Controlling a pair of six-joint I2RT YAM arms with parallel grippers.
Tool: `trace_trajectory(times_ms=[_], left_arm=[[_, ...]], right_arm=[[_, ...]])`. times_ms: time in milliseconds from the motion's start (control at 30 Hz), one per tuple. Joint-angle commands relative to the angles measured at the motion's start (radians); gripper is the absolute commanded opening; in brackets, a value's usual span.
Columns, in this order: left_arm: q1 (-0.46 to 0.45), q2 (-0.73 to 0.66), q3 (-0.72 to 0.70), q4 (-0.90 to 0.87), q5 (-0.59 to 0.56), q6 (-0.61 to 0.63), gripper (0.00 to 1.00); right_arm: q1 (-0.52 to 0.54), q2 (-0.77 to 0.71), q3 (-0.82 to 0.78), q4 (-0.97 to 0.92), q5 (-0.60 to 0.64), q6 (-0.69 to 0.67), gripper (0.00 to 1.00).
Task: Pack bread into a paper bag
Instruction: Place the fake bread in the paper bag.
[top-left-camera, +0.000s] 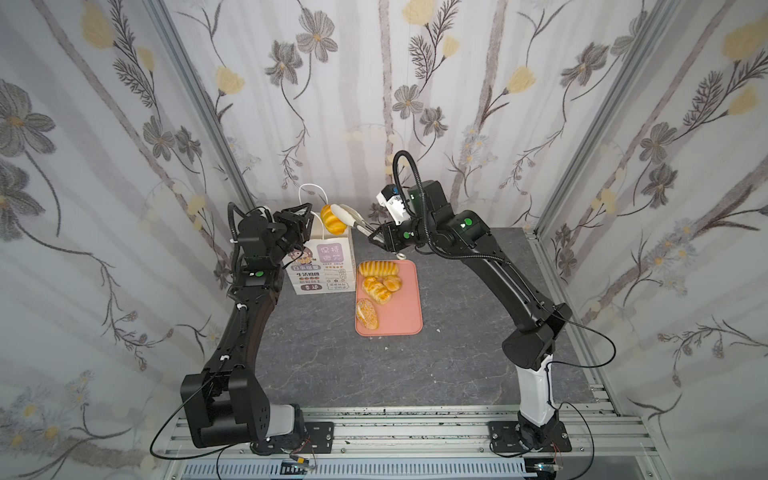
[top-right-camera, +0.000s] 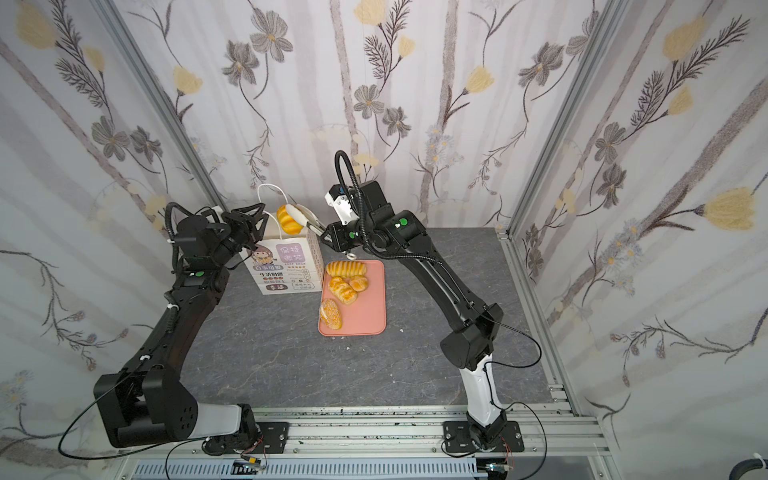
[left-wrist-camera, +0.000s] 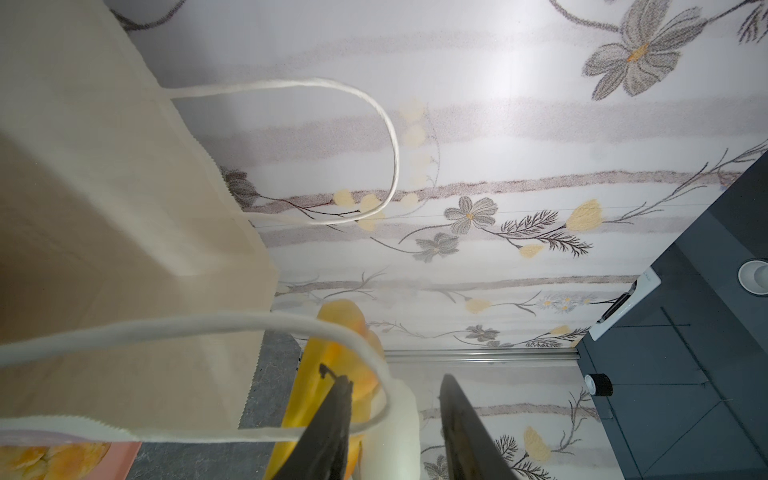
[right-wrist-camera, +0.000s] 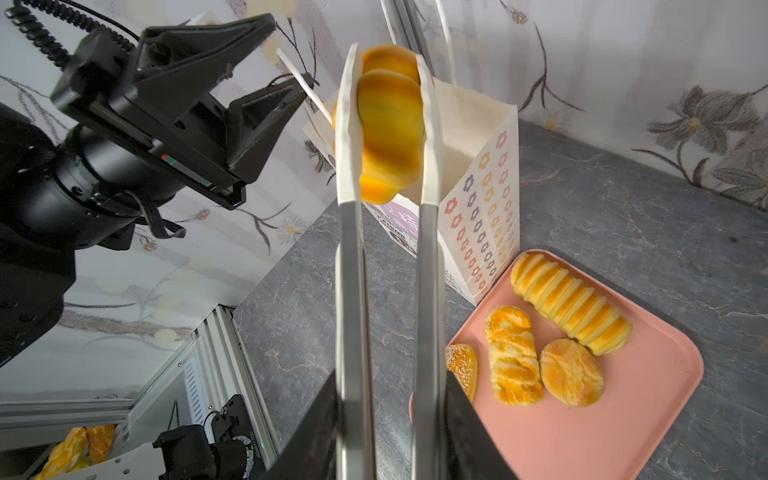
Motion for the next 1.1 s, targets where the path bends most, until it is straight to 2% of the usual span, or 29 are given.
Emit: trace_trajectory(times_ms=[0,367,600,800,1067], left_arm=[[-0.001,-0.005,0.006,0.022,0.009,-0.002,0.38],[-0.007,-0.007,0.007,0.017,0.007,-0.001,0.38],[-0.006,-0.009,0.01,0.012,0.007,-0.002,0.38],[-0.006,-0.011,0.01,0.01,0.008,0.0,0.38],[-0.006,-0.007,0.012,0.012,0.007,0.002,0.38]], right_arm=[[-0.006,0.023,0.013,0.079,-0.041,0.013,0.36],[-0.028,0.09,0.065,0.12,-0.062,0.045,0.38],[-0.031,0.126,0.094,0.103,-0.076,0.053,0.43],[-0.033,0.132,0.095,0.089,-0.072,0.05,0.5],[-0.044,0.092,0.095,0.043,-0.064,0.048,0.49]])
